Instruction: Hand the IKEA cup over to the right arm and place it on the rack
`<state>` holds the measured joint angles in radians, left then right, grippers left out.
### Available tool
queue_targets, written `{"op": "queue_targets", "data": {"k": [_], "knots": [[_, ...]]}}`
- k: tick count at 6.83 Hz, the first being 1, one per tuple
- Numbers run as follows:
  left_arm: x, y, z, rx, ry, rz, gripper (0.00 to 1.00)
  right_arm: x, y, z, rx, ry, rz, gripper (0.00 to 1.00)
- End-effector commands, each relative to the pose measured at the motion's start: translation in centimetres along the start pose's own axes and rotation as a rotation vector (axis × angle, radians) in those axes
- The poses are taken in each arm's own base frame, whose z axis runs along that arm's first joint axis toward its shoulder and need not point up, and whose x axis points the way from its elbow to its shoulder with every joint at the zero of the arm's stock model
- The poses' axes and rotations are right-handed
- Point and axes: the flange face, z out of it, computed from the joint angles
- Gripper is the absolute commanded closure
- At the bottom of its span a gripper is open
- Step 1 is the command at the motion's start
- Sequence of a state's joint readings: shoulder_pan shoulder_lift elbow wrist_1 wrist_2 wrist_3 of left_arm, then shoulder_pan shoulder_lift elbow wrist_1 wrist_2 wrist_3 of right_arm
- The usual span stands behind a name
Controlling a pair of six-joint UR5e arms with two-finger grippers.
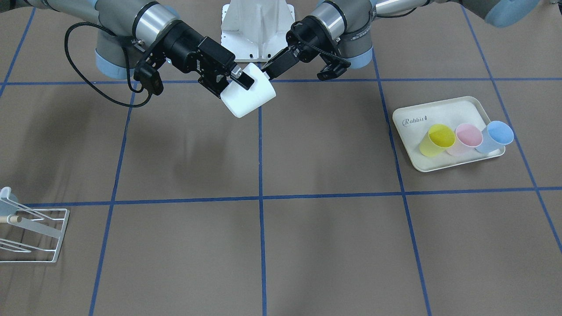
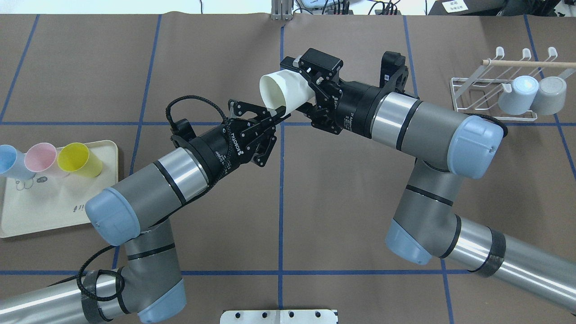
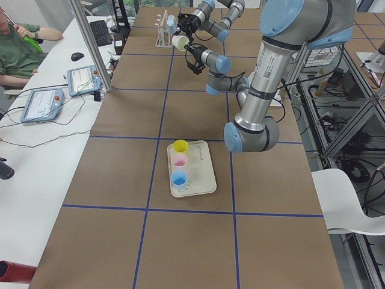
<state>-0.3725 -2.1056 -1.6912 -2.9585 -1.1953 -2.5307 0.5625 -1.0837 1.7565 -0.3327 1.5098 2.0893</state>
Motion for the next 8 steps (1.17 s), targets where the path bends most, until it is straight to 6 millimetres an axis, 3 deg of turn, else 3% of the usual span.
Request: {"op": "queue_targets", "data": {"k": [1, 6, 7, 8], "knots": [[0.06, 0.13, -0.11, -0.004, 0.002, -0.001, 1.00, 0.12, -0.27, 0.06, 0.009, -0.001, -0.002, 0.00], [0.20, 0.37, -0.28, -0.009, 0.004, -0.002, 1.00, -0.12, -0.76, 0.00, 0.019, -0.005, -0.004, 0.04], [0.31, 0.57, -0.24, -0.013, 0.006, 0.014, 1.00, -0.18, -0.72, 0.04, 0.019, -0.005, -0.004, 0.56], [0.33, 0.65, -0.20, -0.015, 0.006, 0.030, 0.54, 0.22, -1.04, 0.20, 0.025, 0.004, -0.007, 1.00]]}}
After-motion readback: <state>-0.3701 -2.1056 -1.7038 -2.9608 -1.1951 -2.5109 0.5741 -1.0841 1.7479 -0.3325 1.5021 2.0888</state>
